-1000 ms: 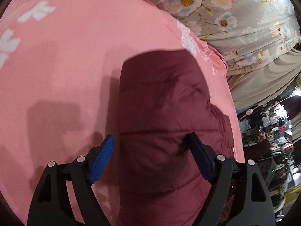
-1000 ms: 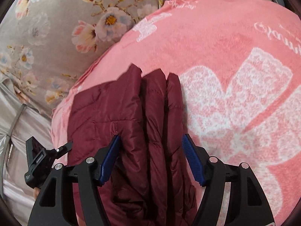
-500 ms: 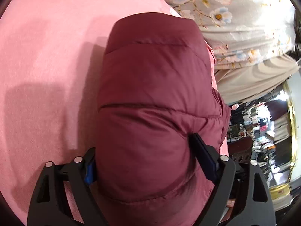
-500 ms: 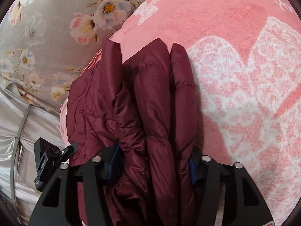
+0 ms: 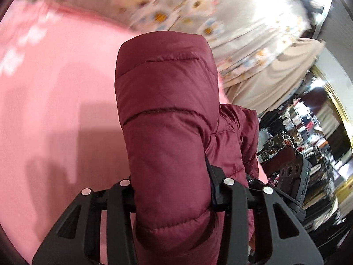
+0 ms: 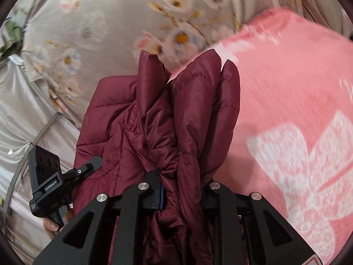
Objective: Fold large clothes
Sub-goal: 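Grasp the jacket bundle with both grippers and lift it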
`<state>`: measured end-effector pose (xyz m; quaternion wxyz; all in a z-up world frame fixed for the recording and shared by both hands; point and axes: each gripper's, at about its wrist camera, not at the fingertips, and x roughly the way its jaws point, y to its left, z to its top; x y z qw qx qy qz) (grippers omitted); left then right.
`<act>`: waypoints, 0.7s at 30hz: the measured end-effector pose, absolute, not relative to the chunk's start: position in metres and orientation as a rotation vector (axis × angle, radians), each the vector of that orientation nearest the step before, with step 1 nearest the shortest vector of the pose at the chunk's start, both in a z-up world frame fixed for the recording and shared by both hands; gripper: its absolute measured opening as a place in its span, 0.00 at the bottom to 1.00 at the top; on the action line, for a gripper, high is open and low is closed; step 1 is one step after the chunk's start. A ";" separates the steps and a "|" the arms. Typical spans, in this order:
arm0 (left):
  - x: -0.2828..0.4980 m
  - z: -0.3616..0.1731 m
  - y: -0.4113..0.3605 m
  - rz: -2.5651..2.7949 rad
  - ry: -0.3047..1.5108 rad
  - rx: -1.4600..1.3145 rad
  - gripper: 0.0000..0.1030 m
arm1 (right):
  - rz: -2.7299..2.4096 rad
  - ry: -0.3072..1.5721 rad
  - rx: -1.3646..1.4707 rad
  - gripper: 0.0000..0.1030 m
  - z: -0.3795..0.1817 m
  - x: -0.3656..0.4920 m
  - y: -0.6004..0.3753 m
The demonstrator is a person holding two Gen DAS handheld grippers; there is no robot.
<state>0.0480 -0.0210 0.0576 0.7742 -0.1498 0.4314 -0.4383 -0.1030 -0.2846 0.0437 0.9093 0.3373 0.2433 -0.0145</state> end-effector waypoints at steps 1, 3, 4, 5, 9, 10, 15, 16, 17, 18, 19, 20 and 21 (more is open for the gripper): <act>0.048 0.075 -0.017 -0.963 0.886 -0.314 0.38 | -0.023 0.471 0.669 0.19 0.058 -0.102 -0.281; 0.048 0.108 -0.009 -0.984 0.792 -0.297 0.38 | -0.002 0.396 0.603 0.19 0.093 -0.101 -0.273; 0.048 0.119 -0.005 -0.991 0.760 -0.288 0.38 | 0.007 0.372 0.585 0.19 0.104 -0.099 -0.270; 0.049 0.137 0.000 -0.997 0.704 -0.278 0.38 | 0.023 0.337 0.561 0.19 0.121 -0.095 -0.265; 0.055 0.186 0.020 -0.998 0.550 -0.250 0.38 | 0.050 0.232 0.464 0.19 0.166 -0.080 -0.246; 0.056 0.193 0.024 -0.996 0.521 -0.243 0.38 | 0.054 0.211 0.440 0.19 0.174 -0.075 -0.241; 0.070 0.223 0.046 -0.978 0.365 -0.188 0.38 | 0.096 0.148 0.399 0.19 0.197 -0.044 -0.227; 0.076 0.226 0.051 -0.972 0.353 -0.187 0.38 | 0.104 0.144 0.399 0.19 0.198 -0.036 -0.226; 0.083 0.227 0.053 -0.967 0.345 -0.188 0.38 | 0.111 0.141 0.399 0.19 0.197 -0.023 -0.225; 0.093 0.226 0.056 -0.958 0.338 -0.188 0.39 | 0.112 0.142 0.399 0.19 0.195 -0.014 -0.224; 0.096 0.224 0.060 -0.952 0.335 -0.188 0.39 | 0.114 0.146 0.399 0.19 0.193 -0.004 -0.222; 0.103 0.222 0.062 -0.944 0.334 -0.186 0.39 | 0.115 0.155 0.401 0.19 0.189 0.008 -0.221; 0.114 0.217 0.062 -0.934 0.335 -0.183 0.39 | 0.117 0.164 0.406 0.19 0.184 0.016 -0.219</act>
